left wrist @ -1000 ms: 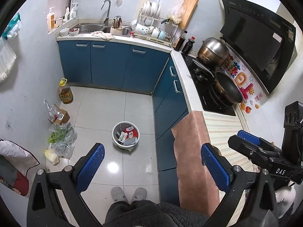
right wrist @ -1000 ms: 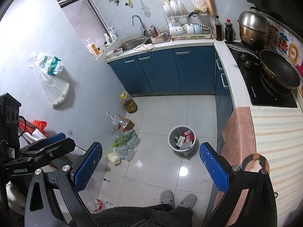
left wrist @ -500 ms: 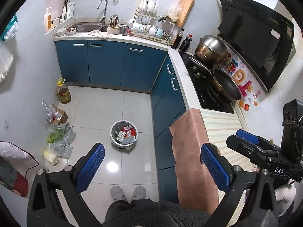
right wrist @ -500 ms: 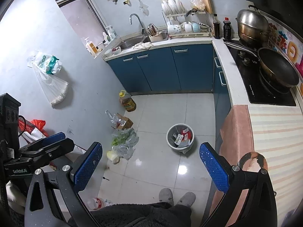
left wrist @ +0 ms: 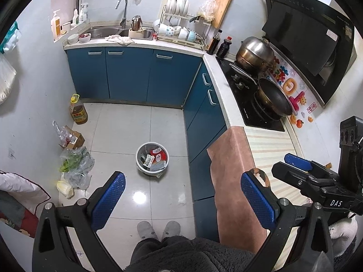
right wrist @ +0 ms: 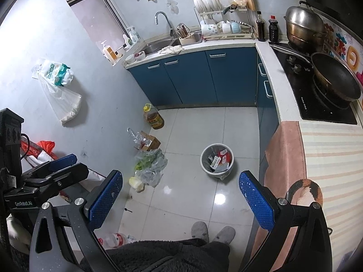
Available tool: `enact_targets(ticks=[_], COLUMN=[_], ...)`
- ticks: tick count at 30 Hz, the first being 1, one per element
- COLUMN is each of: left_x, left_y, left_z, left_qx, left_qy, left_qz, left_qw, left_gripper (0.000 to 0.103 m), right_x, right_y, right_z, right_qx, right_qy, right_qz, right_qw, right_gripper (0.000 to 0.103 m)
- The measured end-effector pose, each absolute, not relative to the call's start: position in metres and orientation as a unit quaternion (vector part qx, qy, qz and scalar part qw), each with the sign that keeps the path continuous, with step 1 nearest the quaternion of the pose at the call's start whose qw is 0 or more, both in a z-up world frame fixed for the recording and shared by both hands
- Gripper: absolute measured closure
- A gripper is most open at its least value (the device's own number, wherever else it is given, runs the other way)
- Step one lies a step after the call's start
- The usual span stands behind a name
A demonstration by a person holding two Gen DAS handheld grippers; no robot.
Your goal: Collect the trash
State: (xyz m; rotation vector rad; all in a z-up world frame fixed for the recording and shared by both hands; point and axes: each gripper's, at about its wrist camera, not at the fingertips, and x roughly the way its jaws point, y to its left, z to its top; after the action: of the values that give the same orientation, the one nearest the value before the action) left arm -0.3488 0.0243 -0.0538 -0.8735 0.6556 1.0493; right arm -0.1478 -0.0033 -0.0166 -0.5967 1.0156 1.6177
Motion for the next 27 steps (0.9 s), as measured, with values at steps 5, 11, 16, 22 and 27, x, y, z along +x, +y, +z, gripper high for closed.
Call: enact_targets(ticks=[5,11,16,22,27], left_x=[-0.346,-0.344,-0.342,-0.338,-0.335], left_y=[0.026,0.029,0.033,0.037,0.039], left_z=[-0.058,-0.060,-0.061,-0.062,-0.061], left_qx=[-0.398,-0.399,-0.400,-0.401,-0.399], left_qy=[0.303,0.304,0.304,0.307,0.307], left_qz=[0.477,0.474,0.470,0.464,0.461], left_qw=[0.723,0.724,0.726,0.727,0.730], left_gripper=[0.000,0.000,0.000,0.000,0.000], right_x=[-0.147,-0.145,-0.141,-0.136,-0.132], right_y=[-0.003,0.000,0.002,0.004,0.005], right_z=[-0.018,-0.022,-0.026,-0.025,-0.025], right_qx=[-0.252,-0.253,-0.254,-0.255,-0.254], right_qy=[0.428,0.433,0.439,0.440,0.440], right_qz=[0.681,0.676,0.672,0.667,0.666], right_qw=[0.539,0.539,0.540,0.544,0.547], right_gripper=[0.000,0.000,0.000,0.000,0.000])
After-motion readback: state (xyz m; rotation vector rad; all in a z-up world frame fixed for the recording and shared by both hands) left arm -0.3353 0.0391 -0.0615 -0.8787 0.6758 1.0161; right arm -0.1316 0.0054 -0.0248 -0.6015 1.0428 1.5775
